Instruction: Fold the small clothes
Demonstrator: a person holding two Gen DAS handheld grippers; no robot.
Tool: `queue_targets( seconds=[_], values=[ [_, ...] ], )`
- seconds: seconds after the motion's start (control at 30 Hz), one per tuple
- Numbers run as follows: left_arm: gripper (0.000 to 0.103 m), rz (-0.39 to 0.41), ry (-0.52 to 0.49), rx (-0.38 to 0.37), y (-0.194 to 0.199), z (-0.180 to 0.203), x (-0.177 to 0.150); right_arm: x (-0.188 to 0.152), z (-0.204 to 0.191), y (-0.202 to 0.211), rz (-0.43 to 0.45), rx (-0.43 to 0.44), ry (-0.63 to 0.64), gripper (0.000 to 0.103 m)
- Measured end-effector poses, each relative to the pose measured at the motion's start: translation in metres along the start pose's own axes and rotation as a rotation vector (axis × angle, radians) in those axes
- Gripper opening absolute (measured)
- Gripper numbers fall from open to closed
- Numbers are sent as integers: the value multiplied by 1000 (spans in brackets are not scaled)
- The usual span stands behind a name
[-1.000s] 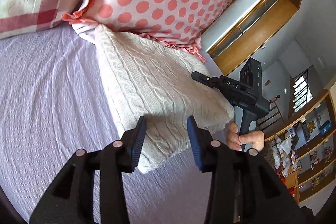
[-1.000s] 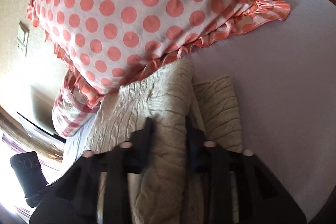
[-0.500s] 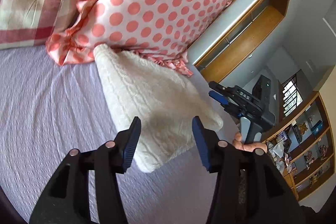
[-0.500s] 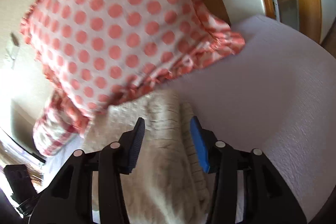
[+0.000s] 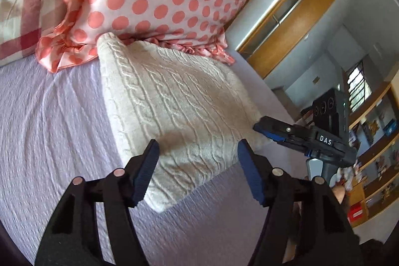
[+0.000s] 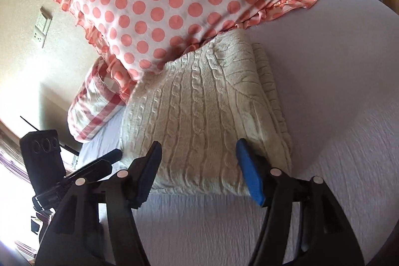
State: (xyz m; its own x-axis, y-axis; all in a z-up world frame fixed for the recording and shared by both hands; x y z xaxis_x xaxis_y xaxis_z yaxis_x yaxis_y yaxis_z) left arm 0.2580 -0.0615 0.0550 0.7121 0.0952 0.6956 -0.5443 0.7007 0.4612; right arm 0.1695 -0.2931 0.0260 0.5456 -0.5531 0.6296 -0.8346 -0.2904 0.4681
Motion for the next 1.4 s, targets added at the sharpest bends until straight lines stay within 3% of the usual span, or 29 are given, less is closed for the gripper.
queue_targets(
  seconds=[0.03, 0.07, 0.13, 0.23, 0.37, 0.47, 0.5, 0.53, 0.57, 0.6, 0.63, 0.73, 0.87, 0.93, 1.0, 1.03, 1.1, 1.2, 1.23, 1.3, 1.37, 1.4],
  values=[
    [71, 34, 57, 8, 9, -12, 5, 11, 3, 10, 57, 11, -22, 91],
    [72, 54, 105, 31, 13, -25, 10, 22, 7, 15, 100, -7, -26, 100],
    [73, 37, 206, 89, 10, -51, 17, 41, 23, 6, 92, -53, -49, 100],
    [73, -41, 328, 64, -16, -74, 17, 52, 50, -27, -10, -55, -142, 100],
    [73, -98, 385, 26, -46, -78, 15, 52, 67, -59, -93, -43, -187, 100],
    [73, -95, 390, 7, -58, -77, 20, 49, 71, -73, -113, -23, -187, 98],
    [74, -93, 384, 8, -61, -76, 22, 49, 71, -75, -111, -21, -181, 97],
    [75, -91, 381, 9, -64, -76, 23, 46, 72, -78, -122, 1, -191, 84],
    [73, -87, 378, 11, -65, -74, 25, 41, 72, -82, -136, 24, -204, 64],
    [69, -83, 376, 18, -67, -75, 25, 38, 71, -83, -129, 26, -200, 57],
    [57, -81, 380, 29, -67, -78, 24, 32, 71, -86, -138, 55, -214, 41],
    [37, -81, 397, -13, -60, -85, 29, 25, 57, -82, -130, 125, -237, 37],
    [35, -61, 252, 39, -7, -83, 40, 16, 5, -87, -164, 221, -155, 34],
    [36, -29, 208, 82, 25, -94, 46, 3, -22, -102, -203, 239, -95, 34],
    [39, 1, 196, 177, 47, -114, 50, -13, -43, -123, -242, 206, -21, 33],
    [42, 10, 197, 239, 52, -127, 50, -21, -50, -135, -262, 165, 24, 35],
    [47, 2, 205, 326, 57, -146, 45, -29, -60, -146, -268, 71, 106, 51],
    [45, 75, 163, 337, 86, -136, 40, -18, -71, -117, -184, -3, 189, 60],
    [45, 113, 120, 336, 99, -124, 39, -12, -78, -99, -131, 16, 200, 60],
    [48, 175, 80, 265, 118, -97, 37, -4, -88, -67, -74, 153, 150, 69],
    [56, 181, 66, 147, 122, -71, 31, -9, -105, -50, -113, 339, 84, 82],
    [58, 164, 64, 98, 112, -58, 27, -15, -111, -48, -146, 387, 69, 85]
  ],
)
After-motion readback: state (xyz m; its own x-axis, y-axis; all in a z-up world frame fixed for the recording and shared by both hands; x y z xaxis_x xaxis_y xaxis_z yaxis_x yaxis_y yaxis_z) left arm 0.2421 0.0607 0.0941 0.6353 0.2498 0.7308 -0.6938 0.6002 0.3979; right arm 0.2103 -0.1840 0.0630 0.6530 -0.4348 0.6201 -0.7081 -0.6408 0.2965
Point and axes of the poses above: each gripper's, at about its wrist camera, not at the fingertips, and y roughly against the way its jaws point, z to its right, x to its top, the point moved 3 cm from there along -y, roughly the way its jaws point, and after that the axes turned 11 degrees about z, right-handed, at the moved point
